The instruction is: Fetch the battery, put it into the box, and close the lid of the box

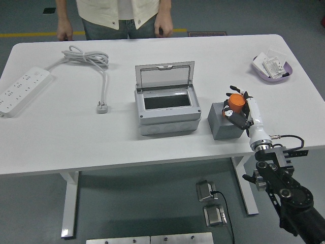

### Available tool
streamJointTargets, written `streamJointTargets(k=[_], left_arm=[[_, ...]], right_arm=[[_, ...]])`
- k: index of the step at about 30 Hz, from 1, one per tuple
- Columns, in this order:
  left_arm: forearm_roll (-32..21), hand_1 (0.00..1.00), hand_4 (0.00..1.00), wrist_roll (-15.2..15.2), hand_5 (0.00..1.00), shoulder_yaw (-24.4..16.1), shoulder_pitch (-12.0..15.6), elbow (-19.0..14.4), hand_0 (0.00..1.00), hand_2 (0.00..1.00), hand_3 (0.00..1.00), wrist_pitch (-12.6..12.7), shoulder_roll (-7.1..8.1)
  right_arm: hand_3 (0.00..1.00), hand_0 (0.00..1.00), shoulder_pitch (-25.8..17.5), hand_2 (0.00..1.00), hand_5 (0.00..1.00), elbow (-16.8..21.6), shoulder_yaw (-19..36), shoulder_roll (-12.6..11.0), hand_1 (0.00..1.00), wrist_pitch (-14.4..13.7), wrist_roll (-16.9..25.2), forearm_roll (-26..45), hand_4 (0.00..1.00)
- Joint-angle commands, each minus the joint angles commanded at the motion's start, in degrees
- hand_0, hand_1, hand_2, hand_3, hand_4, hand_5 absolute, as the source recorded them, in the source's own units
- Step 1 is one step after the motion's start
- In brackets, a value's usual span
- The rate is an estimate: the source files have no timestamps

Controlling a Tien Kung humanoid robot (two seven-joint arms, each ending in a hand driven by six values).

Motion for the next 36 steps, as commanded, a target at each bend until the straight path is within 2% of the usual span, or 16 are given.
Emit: streamJointTargets(k=[1, 6, 7, 12, 13, 23, 26, 31, 36], left_arm=[[0.0, 0.671, 0.702, 0.0, 0.195, 0.0, 0.0, 0.0, 0.638, 0.679, 0.688, 0.0, -0.01], [-0.2, 0.671, 0.702, 0.0, 0.195, 0.0, 0.1, 0.0, 0.638, 0.679, 0.688, -0.1, -0.05], [-0.2, 0.671, 0.703, 0.0, 0.195, 0.0, 0.1, 0.0, 0.637, 0.68, 0.688, -0.1, -0.06], [-0.2, 0.671, 0.703, 0.1, 0.195, -0.1, 0.2, 0.0, 0.637, 0.68, 0.688, -0.1, -0.05], [-0.2, 0.671, 0.704, 0.1, 0.195, -0.2, 0.2, 0.0, 0.637, 0.679, 0.687, -0.1, -0.04], [0.0, 0.671, 0.706, 0.2, 0.198, -0.5, 0.1, 0.0, 0.637, 0.679, 0.687, 0.0, 0.14], [0.1, 0.671, 0.707, 0.3, 0.2, -0.6, 0.2, 0.0, 0.637, 0.68, 0.686, 0.0, 0.16], [0.1, 0.671, 0.708, 0.6, 0.199, -0.7, 0.2, 0.0, 0.637, 0.679, 0.687, 0.0, 0.12], [0.2, 0.671, 0.708, 1.1, 0.199, -0.9, 0.2, 0.0, 0.637, 0.679, 0.687, 0.0, 0.2]], right_arm=[[0.438, 0.457, 0.0, 0.468, 0.002, 0.1, 0.0, 0.0, 0.485, 0.1, -0.1, 0.2, 0.002], [0.438, 0.457, 0.2, 0.468, 0.002, 0.6, -0.3, -0.1, 0.485, 0.3, 0.1, 1.7, 0.002], [0.291, 0.382, 0.2, 0.375, 0.002, 0.8, -0.3, -0.2, 0.367, 0.3, 0.2, 2.0, 0.002], [0.291, 0.382, 0.8, 0.375, 0.002, 1.9, -0.5, -0.5, 0.367, 0.0, 0.8, 3.6, 0.002], [0.251, 0.353, 1.0, 0.33, 0.002, 2.1, -0.5, -0.6, 0.303, 0.0, 0.8, 3.9, 0.002], [0.244, 0.346, 2.1, 0.324, 0.002, 2.3, -0.3, -1.0, 0.281, -0.2, 1.3, 5.6, 0.002], [0.243, 0.349, 2.5, 0.326, 0.002, 3.2, -0.4, -1.3, 0.278, -0.6, 0.6, 3.7, 0.002], [0.245, 0.35, 4.1, 0.329, 0.002, 8.2, -0.5, -2.8, 0.281, 0.4, -5.1, -5.1, 0.002], [0.245, 0.35, 8.0, 0.329, 0.002, 14.2, -3.9, -4.7, 0.281, 4.3, -12.3, -16.1, 0.002]])
